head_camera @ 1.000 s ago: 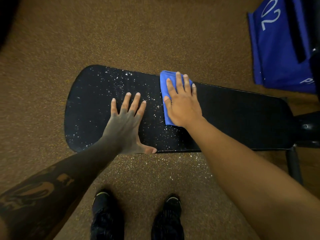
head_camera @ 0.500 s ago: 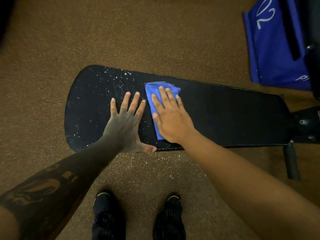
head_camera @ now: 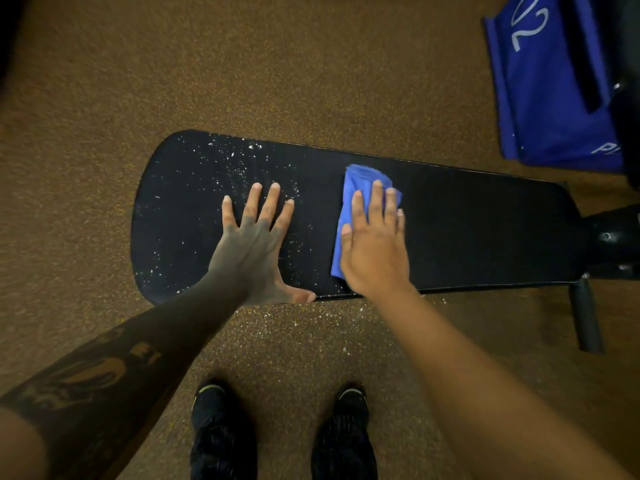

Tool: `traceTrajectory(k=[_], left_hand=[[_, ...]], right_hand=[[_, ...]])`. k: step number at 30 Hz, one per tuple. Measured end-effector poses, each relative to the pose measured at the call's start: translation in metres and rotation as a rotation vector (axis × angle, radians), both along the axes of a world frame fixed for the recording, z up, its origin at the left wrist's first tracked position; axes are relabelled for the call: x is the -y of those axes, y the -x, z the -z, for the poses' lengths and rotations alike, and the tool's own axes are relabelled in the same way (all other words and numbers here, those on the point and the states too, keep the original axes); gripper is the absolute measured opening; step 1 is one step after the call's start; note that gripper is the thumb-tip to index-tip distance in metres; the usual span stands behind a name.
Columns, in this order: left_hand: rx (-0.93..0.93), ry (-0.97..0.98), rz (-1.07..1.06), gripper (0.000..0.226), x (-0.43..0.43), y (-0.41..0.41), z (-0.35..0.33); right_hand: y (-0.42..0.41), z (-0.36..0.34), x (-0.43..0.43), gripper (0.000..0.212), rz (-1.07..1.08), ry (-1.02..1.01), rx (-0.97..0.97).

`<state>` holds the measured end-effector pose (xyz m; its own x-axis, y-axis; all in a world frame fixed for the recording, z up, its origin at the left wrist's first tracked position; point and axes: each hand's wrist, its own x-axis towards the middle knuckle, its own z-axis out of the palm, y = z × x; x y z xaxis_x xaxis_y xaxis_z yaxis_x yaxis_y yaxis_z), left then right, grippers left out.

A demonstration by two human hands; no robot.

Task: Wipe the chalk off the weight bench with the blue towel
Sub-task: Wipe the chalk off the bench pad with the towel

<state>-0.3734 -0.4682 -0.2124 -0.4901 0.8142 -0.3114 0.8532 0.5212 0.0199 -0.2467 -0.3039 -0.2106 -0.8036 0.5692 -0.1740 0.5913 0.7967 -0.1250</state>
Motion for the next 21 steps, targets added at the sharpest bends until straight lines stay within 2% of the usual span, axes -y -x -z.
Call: traceTrajectory(k=[3, 4, 8, 9, 13, 14, 17, 18, 21], left_hand=[[-0.003, -0.008, 0.007, 0.151, 0.000, 0.000, 0.001], [-0.003, -0.008, 0.009, 0.151, 0.000, 0.000, 0.001], [0.003, -0.012, 0.009, 0.151, 0.000, 0.001, 0.002], [0.003, -0.015, 0.009, 0.151, 0.000, 0.001, 0.002], [-0.005, -0.011, 0.007, 0.152, -0.001, 0.000, 0.002], [0.000, -0.016, 0.006, 0.152, -0.001, 0.000, 0.002], [0.002, -0.024, 0.010, 0.151, 0.000, 0.000, 0.002], [-0.003, -0.023, 0.010, 0.151, 0.000, 0.000, 0.002], [-0.011, -0.024, 0.007, 0.150, 0.000, -0.001, 0.001]], right_hand=[[-0.014, 0.002, 0.019, 0.059, -0.230, 0.014, 0.003], [-0.017, 0.002, 0.015, 0.058, -0.235, 0.011, 0.004], [-0.027, 0.003, 0.002, 0.058, 0.140, 0.001, -0.021], [-0.029, 0.003, 0.011, 0.058, 0.145, 0.022, -0.029], [-0.046, 0.008, 0.036, 0.059, -0.152, 0.003, -0.006], [-0.049, 0.009, 0.029, 0.058, -0.107, -0.013, -0.005], [-0.056, 0.011, 0.018, 0.059, 0.229, -0.033, -0.042], [-0.056, 0.012, 0.026, 0.059, 0.261, -0.018, -0.056], [-0.060, 0.016, 0.054, 0.059, 0.058, -0.020, -0.067]])
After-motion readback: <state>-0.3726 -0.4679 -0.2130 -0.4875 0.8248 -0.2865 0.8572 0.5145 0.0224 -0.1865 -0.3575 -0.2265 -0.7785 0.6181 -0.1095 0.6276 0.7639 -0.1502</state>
